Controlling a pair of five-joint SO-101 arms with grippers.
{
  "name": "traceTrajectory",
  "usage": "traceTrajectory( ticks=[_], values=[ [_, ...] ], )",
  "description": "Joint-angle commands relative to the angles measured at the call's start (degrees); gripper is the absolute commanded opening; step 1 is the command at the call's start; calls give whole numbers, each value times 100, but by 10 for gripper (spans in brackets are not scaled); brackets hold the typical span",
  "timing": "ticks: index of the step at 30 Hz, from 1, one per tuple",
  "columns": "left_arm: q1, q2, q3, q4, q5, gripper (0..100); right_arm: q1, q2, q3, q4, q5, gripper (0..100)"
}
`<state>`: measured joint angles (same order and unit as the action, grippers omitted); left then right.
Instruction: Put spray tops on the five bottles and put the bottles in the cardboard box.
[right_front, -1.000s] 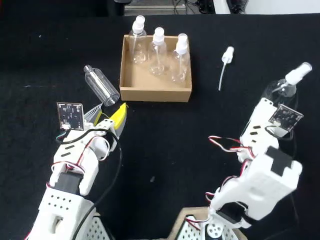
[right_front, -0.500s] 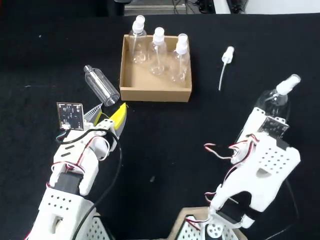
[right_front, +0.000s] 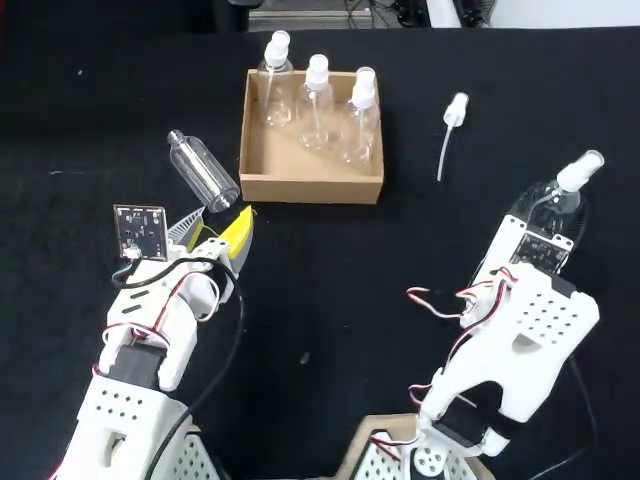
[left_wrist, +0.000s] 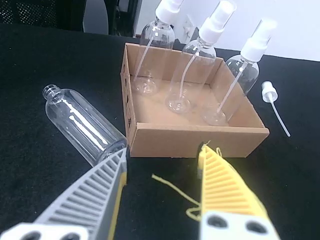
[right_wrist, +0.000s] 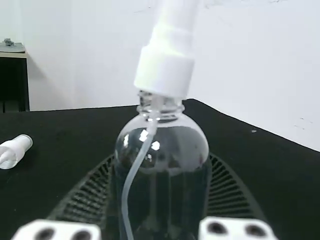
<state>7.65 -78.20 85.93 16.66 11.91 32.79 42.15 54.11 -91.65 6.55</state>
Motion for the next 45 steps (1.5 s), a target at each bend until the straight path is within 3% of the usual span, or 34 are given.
traceTrajectory(
  ticks=[1,6,12,21,30,45],
  values=[
    [40,-88,-75,-132,70,213,-123,-31,13,-123,44,153],
    [40,-88,-75,-132,70,213,-123,-31,13,-123,53,157],
    [40,-79,-75,-132,70,213,-123,-31,22,-123,18,273],
    [22,-79,-75,-141,70,213,-255,-1068,681,18,18,250],
    [4,-79,-75,-132,70,213,-88,-2308,778,1530,9,248],
    [4,-114,-75,-105,70,213,-35,-2413,664,2110,9,247]
  ],
)
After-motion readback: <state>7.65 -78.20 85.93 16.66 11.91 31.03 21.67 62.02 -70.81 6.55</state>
